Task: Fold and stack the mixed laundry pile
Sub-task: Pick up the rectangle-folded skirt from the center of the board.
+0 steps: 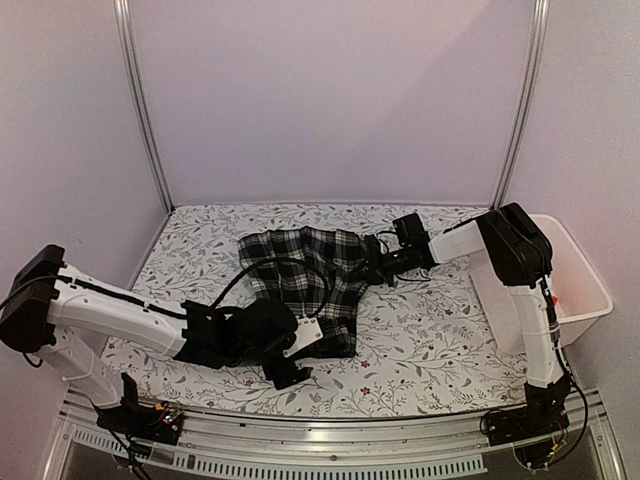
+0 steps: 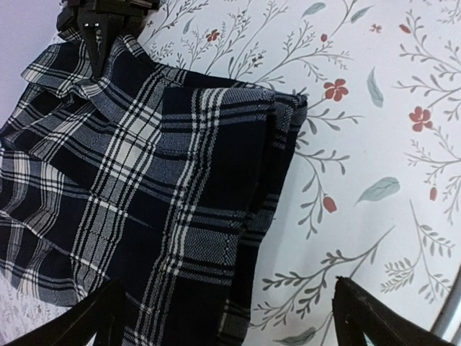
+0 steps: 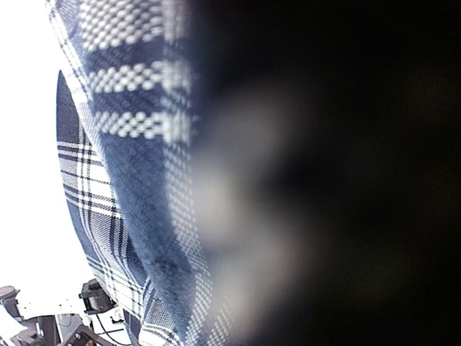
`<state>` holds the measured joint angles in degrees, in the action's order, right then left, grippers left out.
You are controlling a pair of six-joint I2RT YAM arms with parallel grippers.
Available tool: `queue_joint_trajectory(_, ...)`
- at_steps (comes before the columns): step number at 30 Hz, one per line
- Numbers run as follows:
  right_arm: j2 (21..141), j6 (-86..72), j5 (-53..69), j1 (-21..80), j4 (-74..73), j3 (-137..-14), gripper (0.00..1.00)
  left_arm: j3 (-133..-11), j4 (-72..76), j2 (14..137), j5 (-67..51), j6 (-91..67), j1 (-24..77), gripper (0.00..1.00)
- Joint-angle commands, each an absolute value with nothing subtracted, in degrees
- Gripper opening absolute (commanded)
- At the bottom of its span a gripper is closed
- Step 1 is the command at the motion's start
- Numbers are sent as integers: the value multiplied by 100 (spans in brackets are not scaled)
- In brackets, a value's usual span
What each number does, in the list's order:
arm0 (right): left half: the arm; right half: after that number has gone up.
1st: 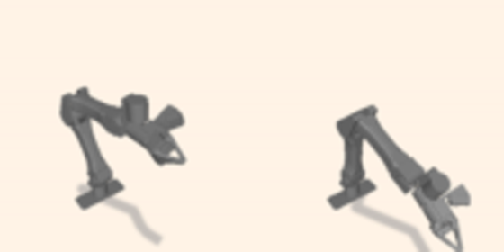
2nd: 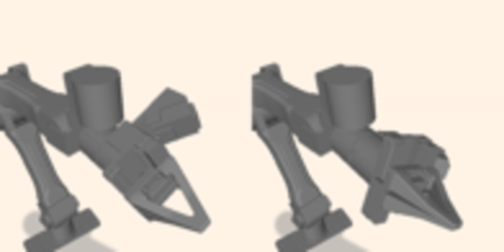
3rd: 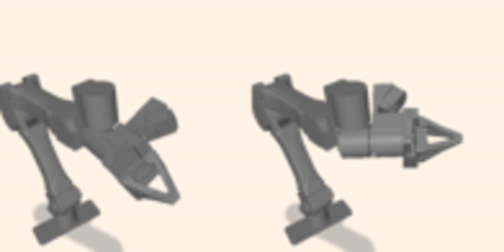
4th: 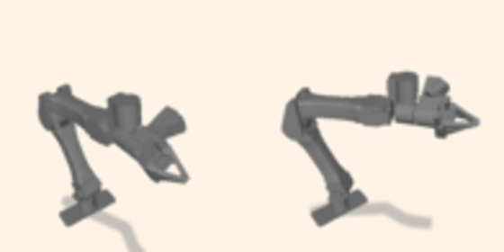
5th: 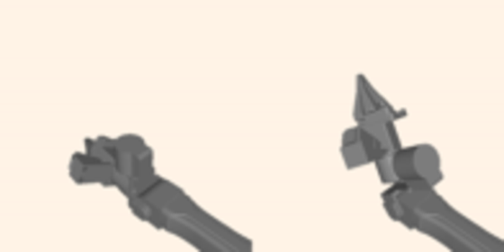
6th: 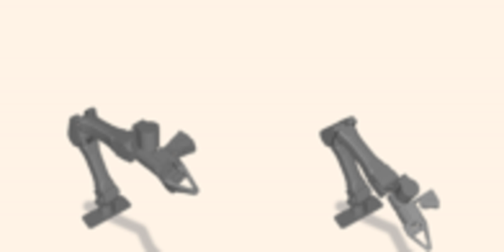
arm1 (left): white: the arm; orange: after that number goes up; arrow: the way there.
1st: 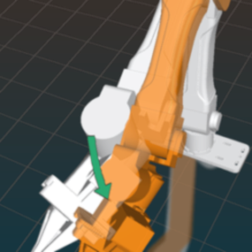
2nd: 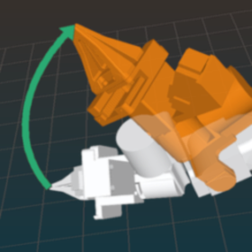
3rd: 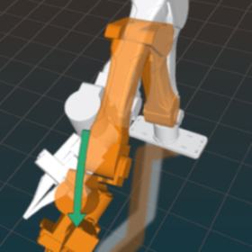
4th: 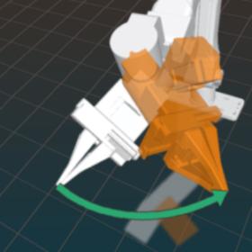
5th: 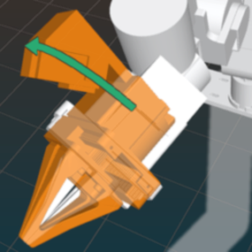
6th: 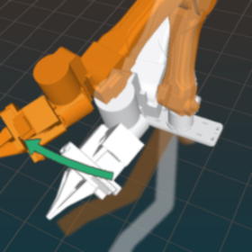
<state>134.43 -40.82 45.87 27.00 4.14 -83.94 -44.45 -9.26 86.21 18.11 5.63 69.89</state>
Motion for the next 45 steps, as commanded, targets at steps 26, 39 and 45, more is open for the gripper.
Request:
queue_joint_trajectory(26,12790,-2899,4154,2495,-1918,-8185,50,-5103,-1122,9836,2084,1409,7065,0)
queue_joint_trajectory(39,11669,-2410,4763,2587,-1638,-8931,51,-5721,-2209,9373,781,1129,7071,0)
queue_joint_trajectory(45,12696,-2853,6021,3600,-1064,-9480,33,-5865,-2449,9205,651,1149,6981,0)
